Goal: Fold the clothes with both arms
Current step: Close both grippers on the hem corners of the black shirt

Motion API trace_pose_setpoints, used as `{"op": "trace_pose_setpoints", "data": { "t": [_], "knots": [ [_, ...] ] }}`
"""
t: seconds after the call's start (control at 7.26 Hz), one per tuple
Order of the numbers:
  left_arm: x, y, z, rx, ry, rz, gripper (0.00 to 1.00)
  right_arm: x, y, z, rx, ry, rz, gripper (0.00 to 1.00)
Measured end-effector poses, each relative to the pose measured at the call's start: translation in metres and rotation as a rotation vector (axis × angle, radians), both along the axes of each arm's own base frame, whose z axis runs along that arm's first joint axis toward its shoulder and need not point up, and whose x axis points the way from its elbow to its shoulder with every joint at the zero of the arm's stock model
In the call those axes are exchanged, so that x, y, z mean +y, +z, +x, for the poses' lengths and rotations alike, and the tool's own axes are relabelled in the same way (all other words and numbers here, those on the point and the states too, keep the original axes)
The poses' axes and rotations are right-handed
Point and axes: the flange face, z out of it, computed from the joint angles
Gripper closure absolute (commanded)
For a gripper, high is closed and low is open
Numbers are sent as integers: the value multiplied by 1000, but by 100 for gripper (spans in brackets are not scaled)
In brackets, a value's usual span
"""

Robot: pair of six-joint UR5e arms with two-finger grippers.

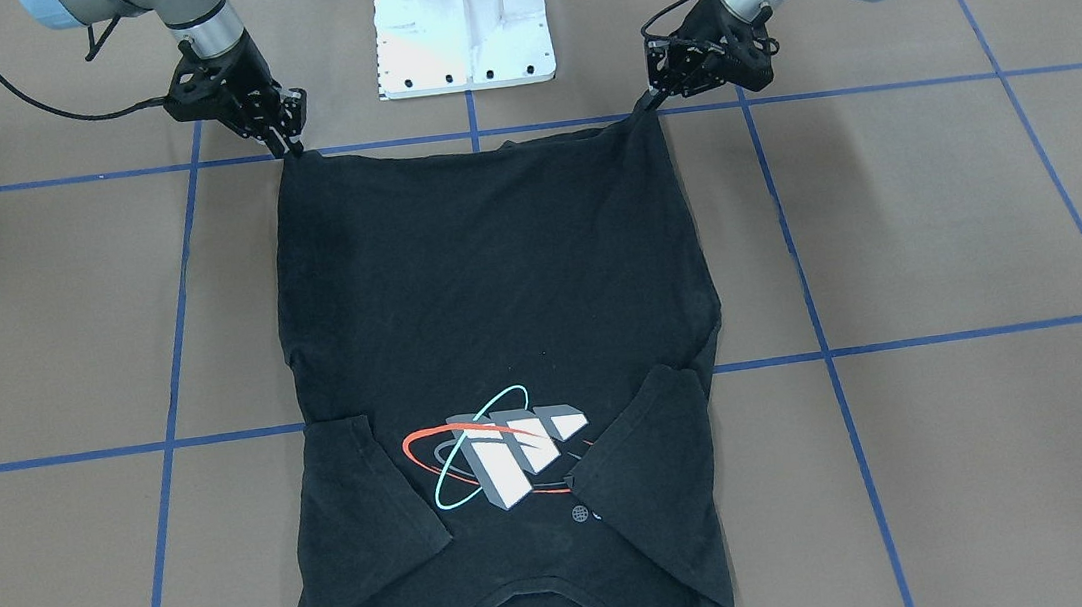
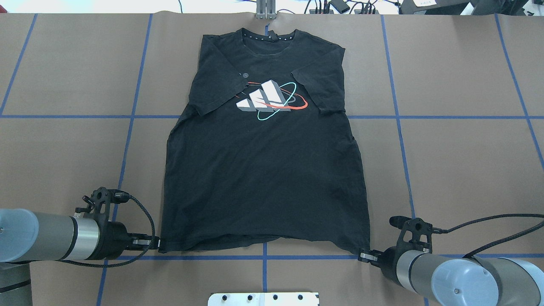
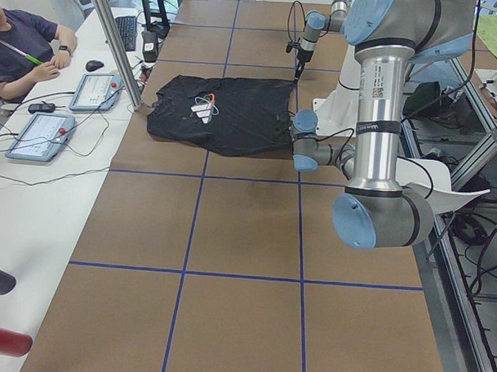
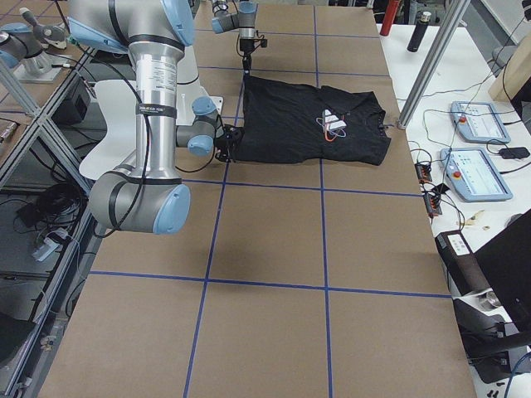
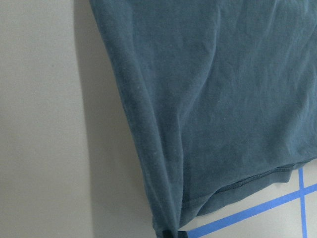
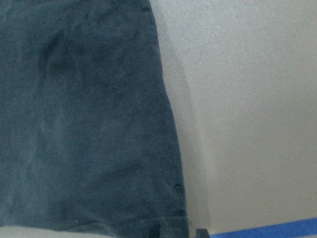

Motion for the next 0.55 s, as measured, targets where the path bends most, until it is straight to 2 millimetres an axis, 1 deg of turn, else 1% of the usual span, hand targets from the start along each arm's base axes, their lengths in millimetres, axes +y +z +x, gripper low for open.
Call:
{"op": "trace_pose_setpoints", "data": {
  "t": [0.28, 0.41, 0.55],
  "knots": [
    [0, 0, 0, 0, 0, 0, 100, 2, 1, 0, 2, -5, 1, 71],
    [0, 0, 0, 0, 0, 0, 100, 2, 2, -1, 4, -7, 1, 67],
    [0, 0, 0, -1, 0, 0, 100, 3, 3, -1, 9, -10, 2, 67]
  ]
}}
